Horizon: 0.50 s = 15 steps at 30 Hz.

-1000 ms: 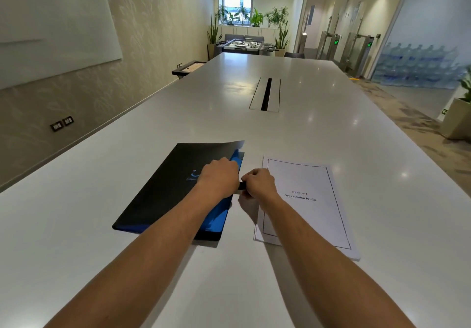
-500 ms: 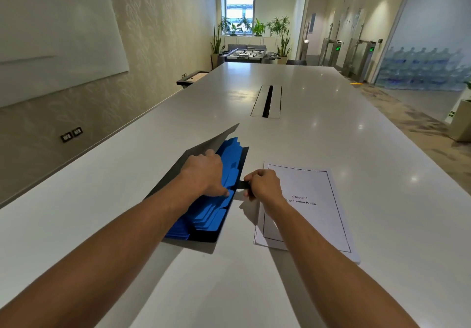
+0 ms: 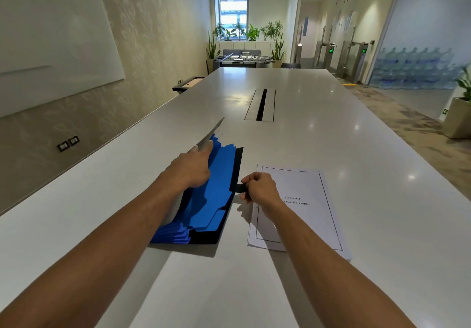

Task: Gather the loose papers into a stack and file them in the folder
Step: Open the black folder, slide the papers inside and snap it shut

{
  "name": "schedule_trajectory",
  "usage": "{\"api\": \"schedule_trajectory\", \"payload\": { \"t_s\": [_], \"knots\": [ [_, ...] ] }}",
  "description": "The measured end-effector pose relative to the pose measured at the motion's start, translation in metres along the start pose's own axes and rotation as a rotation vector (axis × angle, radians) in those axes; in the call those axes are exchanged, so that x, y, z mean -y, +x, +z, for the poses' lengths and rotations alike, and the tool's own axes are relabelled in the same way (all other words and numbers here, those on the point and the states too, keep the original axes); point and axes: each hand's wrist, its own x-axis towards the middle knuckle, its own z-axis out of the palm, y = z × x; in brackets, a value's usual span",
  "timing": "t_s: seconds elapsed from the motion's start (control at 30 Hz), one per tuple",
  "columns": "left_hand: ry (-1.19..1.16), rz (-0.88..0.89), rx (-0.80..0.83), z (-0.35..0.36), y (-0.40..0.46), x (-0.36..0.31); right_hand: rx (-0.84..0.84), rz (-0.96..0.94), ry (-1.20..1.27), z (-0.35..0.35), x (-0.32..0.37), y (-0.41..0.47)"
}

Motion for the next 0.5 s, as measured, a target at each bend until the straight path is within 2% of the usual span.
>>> {"api": "schedule_trajectory", "payload": {
  "t_s": [0.23,0.4,0.5],
  "knots": [
    [0.036,0.018,0.007,0.013,-0.003,-0.017,0.044,-0.097,-0.126,-0.006,-0.006,-0.007],
    [0.011,-0.068,0.029,0.036,-0.003,-0.035,-0.108,-0.142,-0.317,-0.036,-0.018,-0.009],
    [-0.023,-0.097,0.093,0.056,-0.001,-0.044,-0.273,-0.116,-0.468,-0.065,-0.029,-0.011]
  ]
}}
